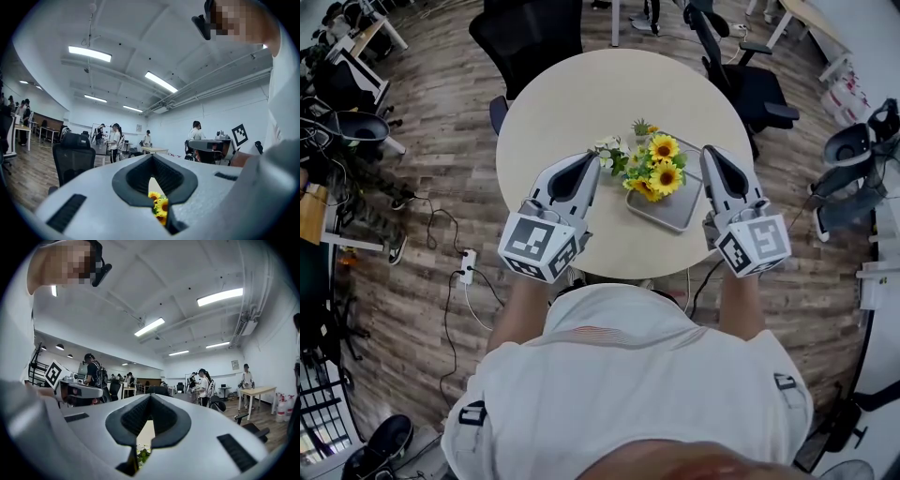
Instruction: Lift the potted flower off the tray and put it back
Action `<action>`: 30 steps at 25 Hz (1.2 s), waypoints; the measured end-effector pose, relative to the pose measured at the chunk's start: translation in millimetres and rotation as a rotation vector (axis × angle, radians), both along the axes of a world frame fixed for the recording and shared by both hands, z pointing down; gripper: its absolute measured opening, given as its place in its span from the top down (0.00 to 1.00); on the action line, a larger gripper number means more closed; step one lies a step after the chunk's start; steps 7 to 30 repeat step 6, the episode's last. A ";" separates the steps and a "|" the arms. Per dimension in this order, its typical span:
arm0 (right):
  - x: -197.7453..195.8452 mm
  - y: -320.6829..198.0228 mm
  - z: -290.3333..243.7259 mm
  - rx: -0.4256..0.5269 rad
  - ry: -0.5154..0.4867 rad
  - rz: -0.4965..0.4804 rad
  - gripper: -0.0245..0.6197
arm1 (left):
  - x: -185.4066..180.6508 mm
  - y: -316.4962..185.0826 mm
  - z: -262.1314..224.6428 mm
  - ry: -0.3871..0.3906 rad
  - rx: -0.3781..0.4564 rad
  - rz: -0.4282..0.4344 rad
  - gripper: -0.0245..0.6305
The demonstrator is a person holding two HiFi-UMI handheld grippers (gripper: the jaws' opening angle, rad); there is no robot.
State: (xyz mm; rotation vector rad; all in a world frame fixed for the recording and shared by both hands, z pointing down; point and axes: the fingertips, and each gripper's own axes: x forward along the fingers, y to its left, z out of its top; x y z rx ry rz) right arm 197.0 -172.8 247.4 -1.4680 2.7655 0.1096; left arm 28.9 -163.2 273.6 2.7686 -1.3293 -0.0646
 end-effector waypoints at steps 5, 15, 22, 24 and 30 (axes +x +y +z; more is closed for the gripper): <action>7.3 1.8 1.7 -0.014 -0.015 0.008 0.96 | 4.1 1.8 -0.2 -0.001 -0.005 0.007 0.96; 7.8 2.1 2.2 -0.016 -0.018 0.008 0.96 | 4.2 2.6 0.1 -0.001 -0.005 0.008 0.96; 7.8 2.1 2.2 -0.016 -0.018 0.008 0.96 | 4.2 2.6 0.1 -0.001 -0.005 0.008 0.96; 7.8 2.1 2.2 -0.016 -0.018 0.008 0.96 | 4.2 2.6 0.1 -0.001 -0.005 0.008 0.96; 7.8 2.1 2.2 -0.016 -0.018 0.008 0.96 | 4.2 2.6 0.1 -0.001 -0.005 0.008 0.96</action>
